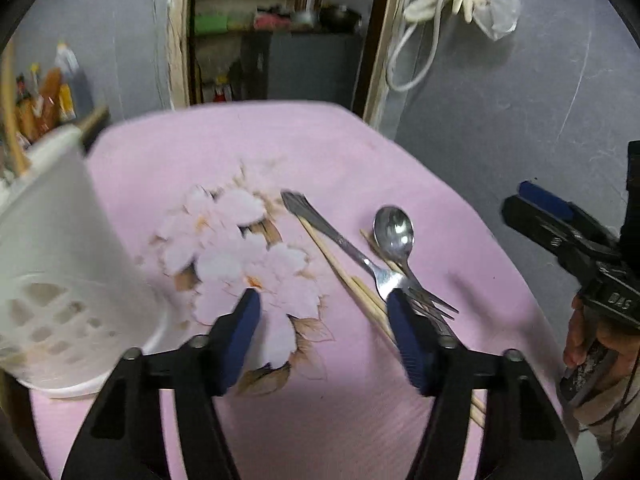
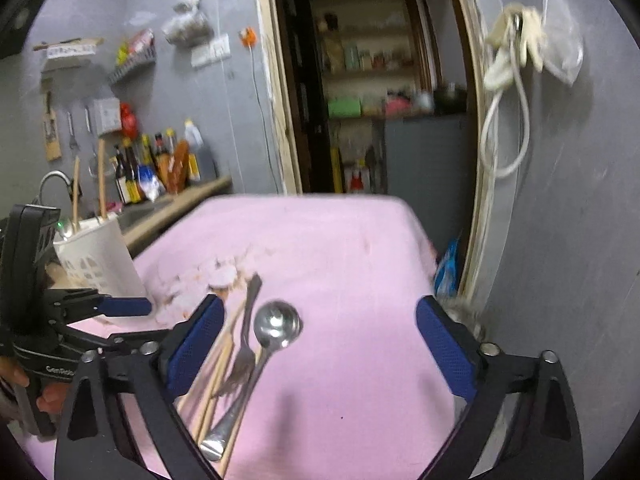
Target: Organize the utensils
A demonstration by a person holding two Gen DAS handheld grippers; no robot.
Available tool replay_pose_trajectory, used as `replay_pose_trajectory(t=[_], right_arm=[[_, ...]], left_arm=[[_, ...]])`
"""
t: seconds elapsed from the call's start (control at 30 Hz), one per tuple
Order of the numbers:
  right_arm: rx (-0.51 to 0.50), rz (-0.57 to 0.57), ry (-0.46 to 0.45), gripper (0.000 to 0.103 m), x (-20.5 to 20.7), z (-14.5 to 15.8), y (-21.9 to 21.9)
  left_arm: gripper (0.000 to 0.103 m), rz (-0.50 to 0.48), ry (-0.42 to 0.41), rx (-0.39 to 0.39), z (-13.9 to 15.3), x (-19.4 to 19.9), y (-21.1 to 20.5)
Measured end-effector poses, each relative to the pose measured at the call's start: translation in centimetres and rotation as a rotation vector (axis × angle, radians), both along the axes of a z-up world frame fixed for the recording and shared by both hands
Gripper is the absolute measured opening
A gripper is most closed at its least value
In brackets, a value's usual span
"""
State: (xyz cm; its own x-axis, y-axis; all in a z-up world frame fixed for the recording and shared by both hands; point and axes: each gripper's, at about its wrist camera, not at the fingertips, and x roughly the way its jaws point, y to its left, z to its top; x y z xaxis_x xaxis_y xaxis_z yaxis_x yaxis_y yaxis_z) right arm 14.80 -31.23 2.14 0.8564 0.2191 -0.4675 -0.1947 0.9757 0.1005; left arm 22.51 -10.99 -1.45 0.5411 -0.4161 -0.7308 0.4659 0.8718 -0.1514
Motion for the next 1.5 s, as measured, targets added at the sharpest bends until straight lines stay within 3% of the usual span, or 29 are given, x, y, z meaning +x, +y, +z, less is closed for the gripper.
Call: replay_pose_trajectory(t=[0.1, 0.2, 0.5, 0.8, 1.0, 1.13, 1.3, 1.4, 1.5], right_arm=[[0.006, 0.015, 0.086, 0.073, 1.6, -1.1, 0.1], [0.0, 0.036, 0.133, 0.068, 2.5, -2.0, 0.5], [-0.01, 0.071, 0.182, 0.061, 4.0, -2.8, 1.0], [-0.018, 0.084, 0.213, 0.058, 4.8, -3.2, 1.6], [-0.029, 0.099, 0.228, 0.054, 5.1, -3.3, 2.1], [-0.037, 0.115, 0.236, 0.054, 5.2, -3.3, 2.8], [-0.072, 0.131, 0.268, 0.053, 5.7, -3.8, 4.1], [-0.106, 0.125, 0.277, 0.053, 6.1, -4.0, 4.9], [-0.111, 0.125, 0.285, 0.053, 6.4, -4.2, 4.9]], left_arm=[[0.04, -0.007, 0.075, -0.023, -0.8, 1.7, -0.2], [0.031, -0.008, 0.127, -0.038, -1.5, 3.0, -0.6], [0.024, 0.016, 0.201, -0.093, -2.0, 6.0, -0.7], [0.003, 0.071, 0.263, -0.166, -2.4, 7.2, -0.2], [0.001, 0.086, 0.266, -0.165, -1.9, 6.4, 0.4], [0.0, 0.09, 0.254, -0.1, -1.9, 4.8, 1.5], [0.0, 0.067, 0.262, -0.128, -1.8, 3.9, 2.3], [0.0, 0.026, 0.282, -0.217, -1.7, 3.8, 2.9], [0.0, 0.016, 0.249, -0.225, -1.2, 3.5, 3.0]])
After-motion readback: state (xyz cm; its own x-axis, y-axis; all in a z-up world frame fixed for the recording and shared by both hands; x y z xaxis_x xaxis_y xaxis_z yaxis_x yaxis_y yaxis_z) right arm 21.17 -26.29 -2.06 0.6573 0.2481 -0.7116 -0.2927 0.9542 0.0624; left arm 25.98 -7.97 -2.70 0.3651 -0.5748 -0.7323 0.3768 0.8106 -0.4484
